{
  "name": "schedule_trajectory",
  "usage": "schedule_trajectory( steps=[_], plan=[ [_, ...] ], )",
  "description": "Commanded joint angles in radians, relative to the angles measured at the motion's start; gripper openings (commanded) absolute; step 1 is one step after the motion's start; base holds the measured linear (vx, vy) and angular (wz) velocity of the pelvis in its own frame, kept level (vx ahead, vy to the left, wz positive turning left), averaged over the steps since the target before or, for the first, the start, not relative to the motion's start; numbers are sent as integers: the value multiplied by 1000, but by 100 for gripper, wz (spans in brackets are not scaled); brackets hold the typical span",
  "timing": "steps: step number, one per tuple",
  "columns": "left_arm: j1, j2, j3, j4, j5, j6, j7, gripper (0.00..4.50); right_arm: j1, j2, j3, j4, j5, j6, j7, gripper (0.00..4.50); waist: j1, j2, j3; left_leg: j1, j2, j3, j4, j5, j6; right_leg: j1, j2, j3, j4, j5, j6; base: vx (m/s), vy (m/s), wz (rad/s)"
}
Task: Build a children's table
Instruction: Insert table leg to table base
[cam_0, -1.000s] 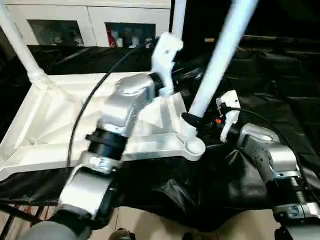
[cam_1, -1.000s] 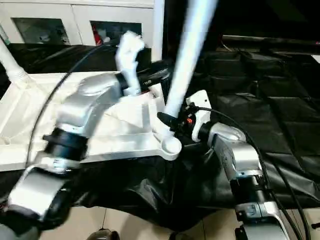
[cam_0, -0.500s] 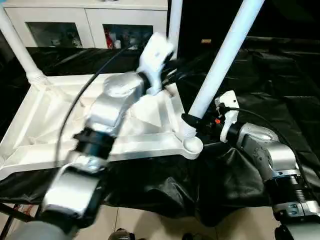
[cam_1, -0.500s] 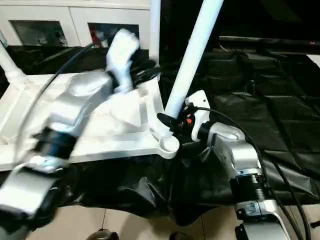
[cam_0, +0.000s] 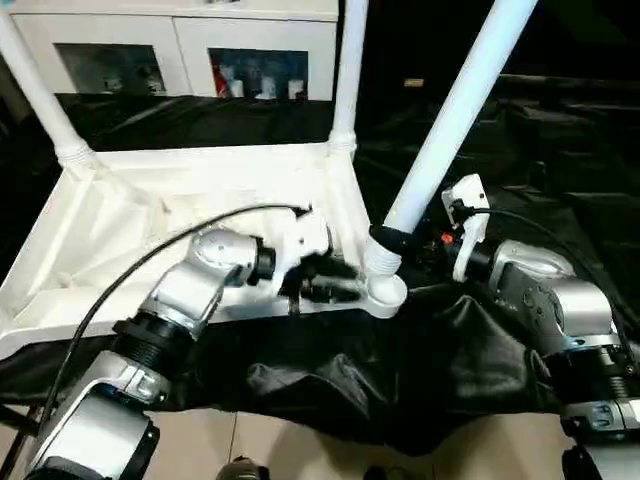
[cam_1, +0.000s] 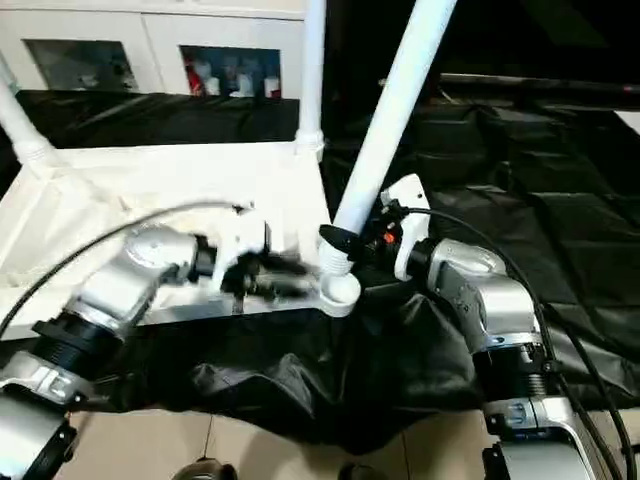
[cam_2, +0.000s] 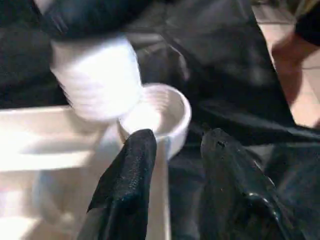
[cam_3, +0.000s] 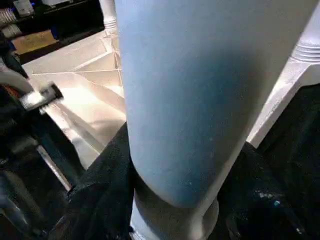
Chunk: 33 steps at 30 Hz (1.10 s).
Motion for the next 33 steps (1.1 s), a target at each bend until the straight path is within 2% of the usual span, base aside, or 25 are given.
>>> schedule_trajectory(
  steps=[1,3,4,7,8,11,14,16,17,20,25,29,33],
  plan=[
    [-15,10,-24,52,46,-33,-11,179,5,-7,10,-34,9,11,6,188,-1,-6,-93,12,19,-11,-66,-190,23,62,-52,49,-73,-327,-156,0,0,0],
    [-20,10,-31,68,48,-35,-21,179,10,-5,11,-39,5,14,7,188,0,-6,-96,13,22,-13,-66,-181,21,62,-54,49,-67,-304,-165,0,0,0],
    [-23,9,-35,74,48,-34,-24,179,13,-4,12,-42,2,15,7,188,1,-1,-96,15,23,-12,-66,-180,21,61,-54,50,-67,-286,-177,0,0,0],
    [-29,6,-46,99,56,-39,-23,179,22,-4,18,-49,-1,21,6,188,2,-3,-96,14,23,-11,-65,-181,24,62,-53,50,-64,-269,-191,0,0,0],
    [-34,1,-46,122,69,-60,-5,149,24,-5,23,-51,-4,21,7,188,2,-2,-95,13,22,-12,-65,-181,26,62,-52,50,-64,-262,-193,0,0,0],
    [-48,-14,-38,179,96,-101,39,139,27,-3,28,-51,-8,21,5,188,2,-4,-97,13,22,-12,-64,-185,25,65,-54,49,-64,-264,-189,0,0,0],
    [-66,-26,-25,217,101,-111,62,104,28,-1,35,-53,-10,23,5,188,3,-6,-96,12,21,-12,-64,-182,29,64,-54,49,-67,-271,-188,0,0,0],
    [-68,-27,-24,220,100,-110,61,98,28,0,36,-53,-10,23,6,188,5,-5,-96,13,22,-12,-64,-180,29,64,-55,49,-66,-273,-190,0,0,0],
    [-71,-28,-25,226,102,-113,60,77,29,-1,41,-52,-14,21,6,188,5,-6,-96,13,23,-12,-64,-181,29,64,-56,49,-65,-271,-193,0,0,0],
    [-78,-30,-28,250,112,-134,62,60,30,-1,45,-52,-18,19,6,188,4,-6,-95,13,22,-12,-64,-185,30,64,-55,49,-67,-279,-192,0,0,0],
    [-76,-33,-25,256,112,-143,53,6,22,-6,55,-46,-24,24,13,188,4,-7,-94,13,22,-13,-65,-201,23,65,-57,47,-71,-320,-177,0,0,0],
    [-70,-44,4,243,78,-136,47,0,8,-30,92,-17,-61,48,25,188,4,-9,-92,14,22,-13,-65,-204,23,62,-56,47,-74,-341,-175,0,0,0],
    [-62,-43,11,247,71,-153,39,0,-5,-30,97,10,-77,47,10,188,4,-11,-93,13,21,-13,-64,-195,24,63,-57,47,-73,-347,-166,0,0,0]
  ],
)
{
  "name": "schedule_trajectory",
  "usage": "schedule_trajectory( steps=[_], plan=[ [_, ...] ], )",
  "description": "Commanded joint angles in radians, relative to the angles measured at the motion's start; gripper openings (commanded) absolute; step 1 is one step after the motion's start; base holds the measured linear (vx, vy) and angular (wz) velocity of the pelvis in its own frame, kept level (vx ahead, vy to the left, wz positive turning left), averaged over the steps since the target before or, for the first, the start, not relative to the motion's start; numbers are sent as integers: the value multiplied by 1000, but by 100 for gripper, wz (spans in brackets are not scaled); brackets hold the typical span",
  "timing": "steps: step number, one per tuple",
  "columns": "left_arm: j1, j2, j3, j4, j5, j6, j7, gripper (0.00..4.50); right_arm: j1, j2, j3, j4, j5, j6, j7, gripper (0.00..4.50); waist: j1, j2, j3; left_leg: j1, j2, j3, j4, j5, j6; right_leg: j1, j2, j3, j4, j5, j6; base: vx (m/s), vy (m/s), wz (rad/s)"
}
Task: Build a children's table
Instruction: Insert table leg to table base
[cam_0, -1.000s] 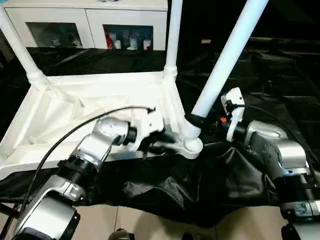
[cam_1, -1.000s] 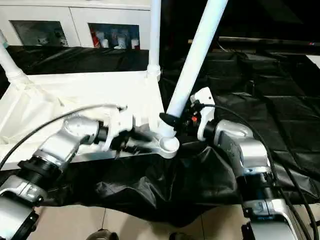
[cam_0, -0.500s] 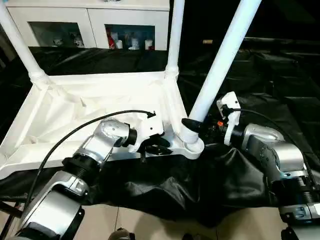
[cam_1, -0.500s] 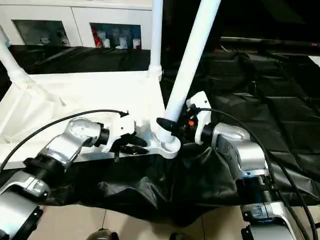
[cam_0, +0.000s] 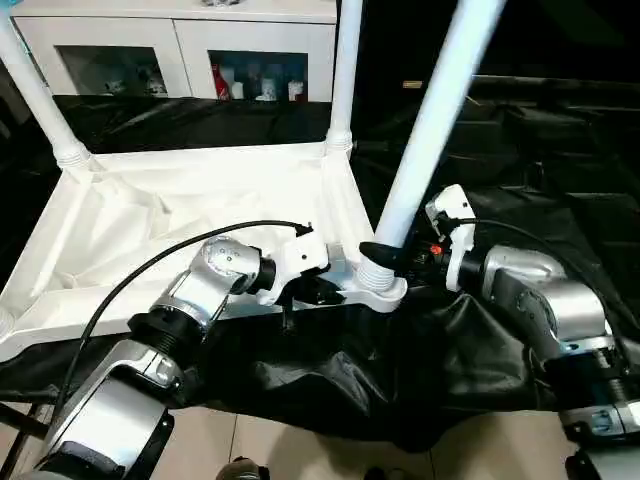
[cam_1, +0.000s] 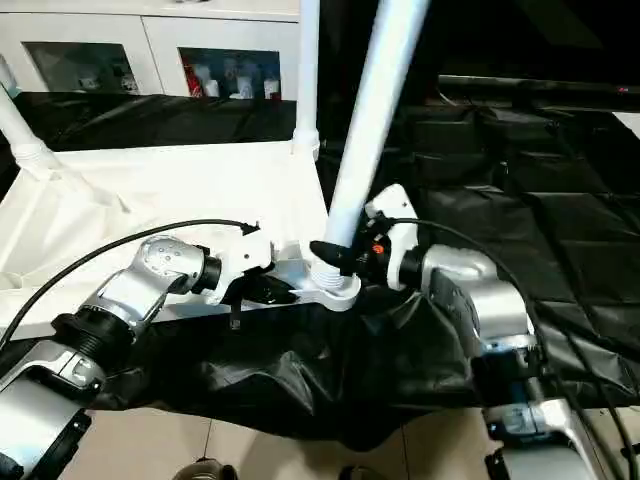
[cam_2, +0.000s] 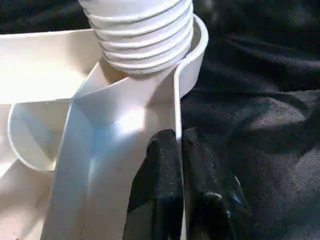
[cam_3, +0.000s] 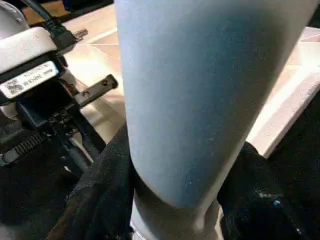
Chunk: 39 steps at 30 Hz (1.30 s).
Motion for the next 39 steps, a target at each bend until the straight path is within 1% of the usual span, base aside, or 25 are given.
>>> schedule_trajectory(
  steps=[1,2,5,7,11,13,14,19,20,21,22,26,27,28,29,30,31,33,34,35,36,37,39],
  plan=[
    [0,-2,33,-9,-27,-30,-8,0,-2,-9,20,33,-28,20,-15,188,2,-13,-93,11,22,-13,-64,-192,25,61,-57,47,-74,-346,-166,0,0,0],
    [1,-3,34,-9,-29,-32,-10,0,-3,-9,20,36,-29,21,-18,188,2,-11,-94,11,22,-13,-64,-189,25,60,-57,48,-73,-338,-169,0,0,0],
    [19,-5,44,-24,-38,-24,-6,0,-8,-20,26,31,-22,39,-3,188,1,-13,-94,10,22,-12,-64,-182,32,62,-56,48,-70,-318,-176,0,0,0],
    [21,-8,51,-21,-41,-23,-2,0,-10,-28,27,29,-24,53,2,188,1,-15,-93,10,21,-11,-64,-184,34,62,-55,48,-71,-328,-173,0,0,0],
    [22,-10,55,-9,-33,-33,9,0,-9,-50,30,21,-16,98,33,188,1,-12,-92,12,21,-12,-63,-196,33,61,-56,47,-76,-369,-157,0,0,0],
    [22,-10,56,-7,-31,-35,12,0,-5,-60,34,16,-18,103,40,188,1,-13,-92,12,21,-12,-64,-197,32,61,-56,47,-77,-372,-153,0,0,0],
    [22,-11,58,-7,-31,-33,12,0,-5,-63,32,14,-15,104,39,188,1,-10,-92,13,20,-12,-63,-196,32,60,-54,47,-78,-374,-153,0,0,0],
    [23,-14,66,-6,-31,-31,12,0,-2,-66,28,4,-8,116,40,188,1,-12,-94,12,20,-11,-63,-193,33,60,-55,47,-77,-368,-153,0,0,0],
    [23,-16,68,-6,-33,-29,13,0,-2,-66,28,3,-9,119,42,188,1,-14,-93,11,20,-11,-63,-188,35,60,-55,47,-76,-361,-155,0,0,0],
    [21,-17,71,-6,-37,-24,9,0,-6,-62,27,8,-9,118,41,188,1,-13,-91,11,21,-11,-63,-189,36,59,-55,47,-76,-361,-157,0,0,0],
    [21,-18,71,-6,-38,-24,9,0,-7,-61,27,10,-10,117,40,188,0,-16,-90,11,20,-11,-63,-190,37,58,-54,47,-77,-364,-156,0,0,0],
    [24,-15,73,-18,-37,-17,2,0,-29,-37,43,66,-25,95,33,188,0,-13,-91,12,20,-12,-63,-197,34,57,-57,46,-79,-390,-151,0,0,0],
    [25,-14,73,-22,-38,-13,-1,0,-39,-27,48,90,-31,87,30,188,-1,-11,-88,10,20,-13,-64,-202,33,57,-57,45,-81,-397,-149,0,0,0],
    [25,-10,68,-25,-34,-13,-7,0,-51,-17,61,119,-42,75,33,188,-3,-13,-86,10,19,-12,-64,-205,32,56,-56,45,-81,-398,-149,0,0,0],
    [27,-5,60,-29,-26,-15,-14,0,-66,-7,79,149,-53,65,44,188,-7,-14,-86,7,18,-14,-65,-209,31,59,-56,43,-80,-406,-148,0,0,0],
    [27,-5,60,-29,-26,-15,-15,0,-68,-6,80,151,-54,64,46,188,-10,-11,-84,8,18,-14,-65,-220,27,59,-57,42,-85,-431,-140,0,0,0],
    [28,-3,57,-31,-24,-14,-17,0,-76,-3,88,162,-57,63,54,188,-12,-12,-84,13,18,-14,-66,-230,26,55,-55,42,-87,-442,-135,0,0,0],
    [28,-2,55,-32,-21,-16,-19,0,-83,-2,94,171,-59,62,62,188,-15,-12,-83,13,18,-15,-66,-237,26,56,-55,42,-88,-450,-134,0,0,0],
    [29,0,53,-34,-19,-15,-20,0,-99,3,101,200,-64,56,74,188,-17,-16,-79,12,18,-14,-67,-240,27,54,-55,42,-89,-455,-133,0,0,0],
    [29,1,52,-34,-18,-14,-21,0,-104,4,103,210,-67,54,77,188,-20,-10,-81,15,18,-15,-66,-248,27,53,-56,41,-91,-468,-134,0,0,0],
    [29,1,53,-35,-19,-10,-22,0,-112,7,98,229,-64,51,82,188,-22,-11,-78,14,18,-15,-67,-250,28,52,-54,41,-92,-467,-134,0,0,0],
    [29,2,54,-37,-19,-7,-22,0,-116,9,93,240,-61,49,86,188,-23,-11,-79,14,18,-15,-67,-251,29,53,-54,41,-91,-465,-136,0,0,0],
    [28,2,55,-37,-15,-7,-18,0,-124,15,65,279,-47,37,82,188,-25,-10,-81,15,19,-16,-67,-253,28,54,-54,41,-89,-454,-144,0,0,0]
  ],
)
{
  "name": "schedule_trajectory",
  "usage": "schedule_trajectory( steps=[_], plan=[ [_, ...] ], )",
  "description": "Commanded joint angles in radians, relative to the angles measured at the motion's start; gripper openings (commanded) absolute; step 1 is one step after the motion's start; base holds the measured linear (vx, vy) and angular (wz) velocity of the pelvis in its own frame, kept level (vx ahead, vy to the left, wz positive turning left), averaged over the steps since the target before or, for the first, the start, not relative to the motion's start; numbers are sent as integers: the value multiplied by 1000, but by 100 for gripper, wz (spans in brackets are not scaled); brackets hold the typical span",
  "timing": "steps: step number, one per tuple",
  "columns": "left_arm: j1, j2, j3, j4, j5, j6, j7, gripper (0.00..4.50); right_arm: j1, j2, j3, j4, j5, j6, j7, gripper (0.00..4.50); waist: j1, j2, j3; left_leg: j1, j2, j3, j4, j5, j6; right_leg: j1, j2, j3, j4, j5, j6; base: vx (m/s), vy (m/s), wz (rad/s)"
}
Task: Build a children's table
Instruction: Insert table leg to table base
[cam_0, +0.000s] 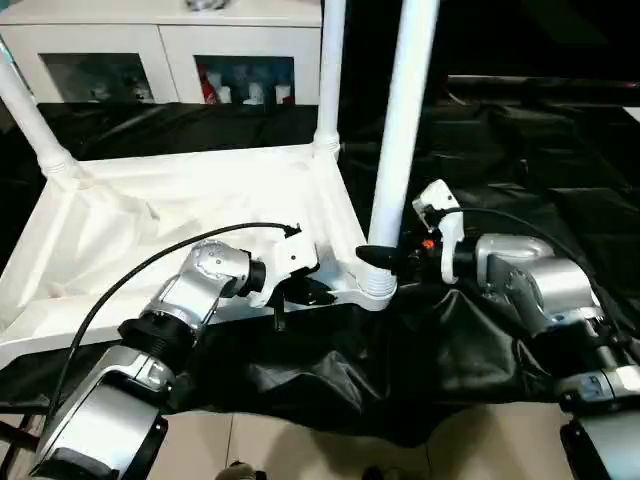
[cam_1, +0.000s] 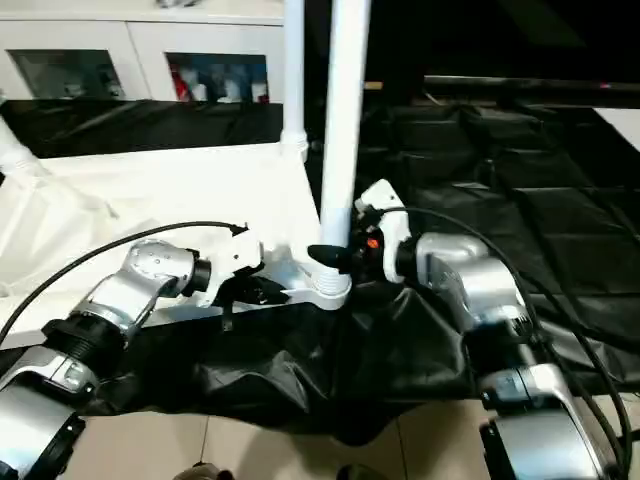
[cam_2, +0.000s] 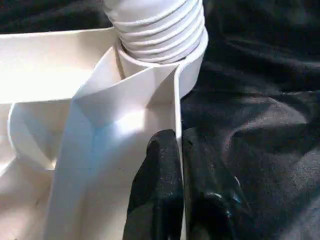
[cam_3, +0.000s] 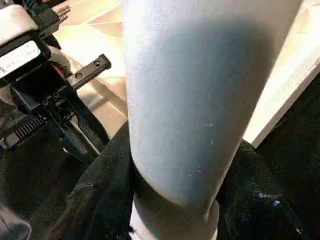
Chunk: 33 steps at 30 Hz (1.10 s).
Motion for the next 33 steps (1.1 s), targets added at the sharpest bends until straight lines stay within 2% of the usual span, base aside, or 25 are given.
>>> schedule_trajectory(
  steps=[1,3,6,8,9,11,12,15,16,17,20,21,23,24,30,32,33],
  plan=[
    [0,-11,19,-32,-18,-10,-14,0,16,10,9,64,-17,5,-14,188,5,-8,-76,10,20,-16,-67,-255,28,52,-55,42,-89,-453,-147,0,0,0],
    [-3,-13,21,-27,-17,-12,-7,0,24,11,-23,79,1,0,-20,188,6,-10,-77,12,20,-15,-67,-257,30,52,-54,42,-89,-444,-153,0,0,0],
    [-7,-14,28,-19,-18,-13,2,0,77,16,-94,55,58,13,-34,188,10,-7,-77,15,21,-14,-67,-259,32,51,-54,43,-90,-434,-157,0,0,0],
    [-9,-14,30,-15,-18,-14,6,0,90,16,-103,51,64,10,-36,188,11,-7,-80,12,22,-15,-68,-249,34,55,-54,43,-85,-405,-167,0,0,0],
    [-15,-13,32,-6,-12,-19,19,0,127,22,-139,53,82,-8,-56,188,12,-2,-78,11,22,-15,-69,-248,34,53,-54,43,-84,-395,-173,0,0,0],
    [-16,-13,33,-4,-11,-20,24,0,141,25,-152,54,89,-17,-61,188,12,-5,-79,11,21,-14,-69,-249,37,55,-55,43,-85,-387,-177,0,0,0],
    [-20,-15,39,-2,-12,-17,34,0,172,36,-176,44,101,-29,-74,188,13,-3,-78,10,22,-14,-69,-251,38,54,-55,43,-85,-390,-177,0,0,0],
    [-24,-16,44,2,-11,-15,41,0,222,58,-199,24,113,-55,-94,188,13,-2,-77,12,20,-15,-70,-264,36,53,-56,41,-90,-428,-167,0,0,0],
    [-24,-16,44,2,-11,-15,41,0,222,58,-199,24,113,-55,-94,188,13,3,-76,11,20,-17,-71,-267,34,54,-56,40,-91,-435,-164,0,0,0],
    [-24,-16,44,4,-10,-17,41,0,242,65,-200,15,114,-61,-99,188,13,3,-74,14,20,-16,-72,-282,32,50,-55,40,-97,-456,-154,0,0,0],
    [-26,-17,46,8,-7,-19,44,0,293,79,-186,-26,100,-84,-118,188,12,6,-74,15,20,-18,-74,-297,28,49,-57,39,-101,-476,-142,0,0,0],
    [-29,-17,46,11,-3,-18,42,0,313,84,-170,-67,86,-94,-134,188,10,3,-73,12,19,-19,-76,-295,30,51,-55,39,-100,-473,-140,0,0,0],
    [-31,-16,45,12,-1,-20,43,0,316,81,-153,-80,68,-103,-138,188,11,6,-71,15,20,-19,-77,-300,29,47,-55,40,-102,-479,-134,0,0,0],
    [-31,-16,45,12,-1,-20,43,0,318,78,-142,-88,57,-109,-138,188,8,4,-70,12,18,-20,-78,-306,30,50,-54,38,-102,-492,-130,0,0,0],
    [-25,-16,43,8,1,-23,44,0,293,79,-69,-110,-12,-128,-164,188,1,1,-63,19,16,-23,-79,-343,24,41,-57,32,-119,-603,-87,0,0,0],
    [-24,-17,42,7,2,-23,46,0,285,78,-44,-112,-29,-131,-160,188,-2,-4,-63,19,16,-24,-79,-350,24,41,-57,29,-123,-621,-76,0,0,0],
    [-21,-17,42,5,2,-23,45,0,282,77,-30,-114,-36,-130,-158,188,-3,-1,-63,17,17,-25,-82,-345,25,45,-59,29,-123,-615,-74,0,0,0]
  ],
)
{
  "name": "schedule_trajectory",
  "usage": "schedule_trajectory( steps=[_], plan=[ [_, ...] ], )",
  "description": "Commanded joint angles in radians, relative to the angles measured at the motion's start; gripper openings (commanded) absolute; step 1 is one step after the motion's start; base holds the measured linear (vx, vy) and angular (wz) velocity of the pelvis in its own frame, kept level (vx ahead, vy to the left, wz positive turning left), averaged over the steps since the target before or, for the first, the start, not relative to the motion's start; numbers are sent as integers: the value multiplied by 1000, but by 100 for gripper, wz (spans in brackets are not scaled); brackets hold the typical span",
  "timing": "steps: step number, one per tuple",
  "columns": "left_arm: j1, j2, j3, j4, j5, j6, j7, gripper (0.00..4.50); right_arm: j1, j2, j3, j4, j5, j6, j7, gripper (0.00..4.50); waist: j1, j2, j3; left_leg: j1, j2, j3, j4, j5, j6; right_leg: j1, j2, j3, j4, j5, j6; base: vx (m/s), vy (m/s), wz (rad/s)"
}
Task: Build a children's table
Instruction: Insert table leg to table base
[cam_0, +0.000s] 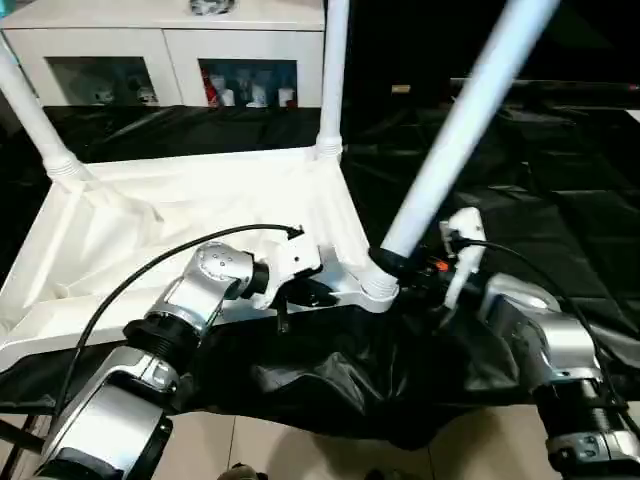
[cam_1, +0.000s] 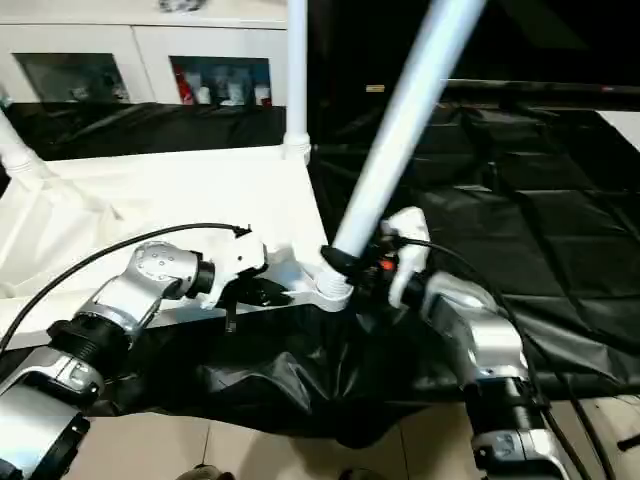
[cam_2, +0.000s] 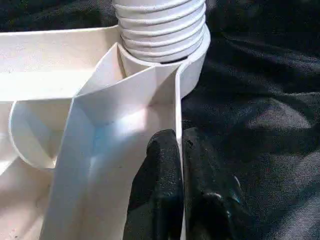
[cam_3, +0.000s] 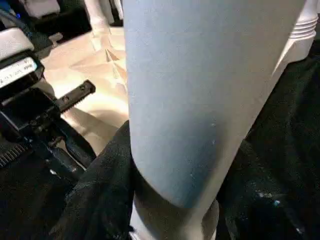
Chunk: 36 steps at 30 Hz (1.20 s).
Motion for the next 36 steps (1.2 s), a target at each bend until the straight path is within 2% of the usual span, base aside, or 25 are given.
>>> schedule_trajectory(
  steps=[1,2,4,5,7,8,15,18,19,20,22,23,24,26,29,32,35,36],
  plan=[
    [-16,-5,35,-19,-10,-18,21,0,34,-6,92,47,-71,39,-1,188,-2,-13,-59,15,18,-24,-76,-344,26,39,-59,32,-106,-613,-74,0,0,0],
    [-15,-6,34,-22,-10,-18,21,0,32,-8,102,48,-76,38,4,188,-3,-10,-58,15,19,-25,-78,-348,26,40,-59,31,-107,-611,-72,0,0,0],
    [-12,-5,32,-25,-9,-16,20,0,29,-12,124,53,-91,29,21,188,-5,-11,-57,20,19,-25,-78,-365,25,35,-59,31,-110,-619,-71,0,0,0],
    [-12,-6,30,-25,-8,-17,21,0,24,-17,145,61,-109,13,34,188,-7,-13,-57,20,17,-24,-76,-366,26,35,-60,31,-111,-626,-70,0,0,0],
    [-13,-6,30,-24,-8,-18,21,0,22,-17,151,64,-117,7,39,188,-9,-13,-56,20,17,-23,-75,-367,28,33,-61,31,-114,-636,-69,0,0,0],
    [-14,-6,30,-22,-7,-20,22,0,23,-20,158,62,-120,0,52,188,-9,-16,-58,22,16,-22,-73,-366,30,32,-60,31,-115,-641,-68,0,0,0],
    [-22,-5,23,-12,0,-28,19,0,2,-39,205,95,-151,-55,111,188,-9,-13,-62,20,20,-22,-74,-359,34,33,-62,33,-110,-614,-83,0,0,0],
    [-22,-3,19,-15,2,-32,11,0,-18,-36,217,125,-167,-81,123,188,-10,-14,-60,20,19,-23,-74,-366,31,32,-61,32,-110,-627,-82,0,0,0],
    [-21,-2,17,-18,1,-31,5,0,-27,-34,224,134,-175,-90,126,188,-11,-16,-59,20,18,-21,-74,-365,31,32,-60,32,-112,-632,-79,0,0,0],
    [-20,-1,16,-21,0,-31,1,0,-33,-33,229,139,-181,-96,128,188,-11,-13,-58,21,19,-23,-75,-369,32,31,-63,32,-113,-642,-80,0,0,0],
    [-16,5,10,-37,2,-30,-10,0,-49,-29,254,152,-197,-117,147,188,-18,-16,-54,18,18,-26,-77,-391,28,32,-61,29,-115,-659,-68,0,0,0],
    [-15,6,10,-41,2,-28,-11,0,-51,-28,259,154,-200,-120,149,188,-21,-21,-49,18,18,-26,-78,-396,29,29,-61,29,-117,-668,-64,0,0,0],
    [-12,7,9,-49,1,-26,-13,0,-55,-26,267,156,-204,-123,154,188,-22,-20,-48,18,17,-27,-78,-401,30,28,-61,30,-118,-680,-60,0,0,0],
    [0,12,7,-82,-1,-12,-18,0,-56,-20,291,155,-210,-138,177,188,-25,-23,-38,20,18,-29,-80,-414,30,23,-64,29,-122,-711,-49,0,0,0],
    [6,14,7,-102,-6,-5,-25,0,-52,-24,303,153,-216,-151,202,188,-28,-26,-34,18,19,-31,-85,-418,31,25,-61,29,-122,-699,-49,0,0,0],
    [11,20,1,-127,-15,-6,-54,0,-50,-33,318,154,-223,-169,230,188,-28,-25,-33,16,22,-29,-95,-395,42,29,-61,35,-119,-640,-67,0,0,0],
    [20,29,-10,-161,-22,-9,-89,0,-61,-34,319,176,-228,-201,239,188,-26,-22,-32,19,24,-27,-96,-385,47,27,-62,40,-116,-612,-87,0,0,0],
    [23,30,-11,-169,-22,-7,-90,0,-68,-22,300,176,-209,-186,232,188,-28,-24,-30,13,25,-27,-99,-380,48,31,-62,41,-112,-603,-93,0,0,0]
  ],
)
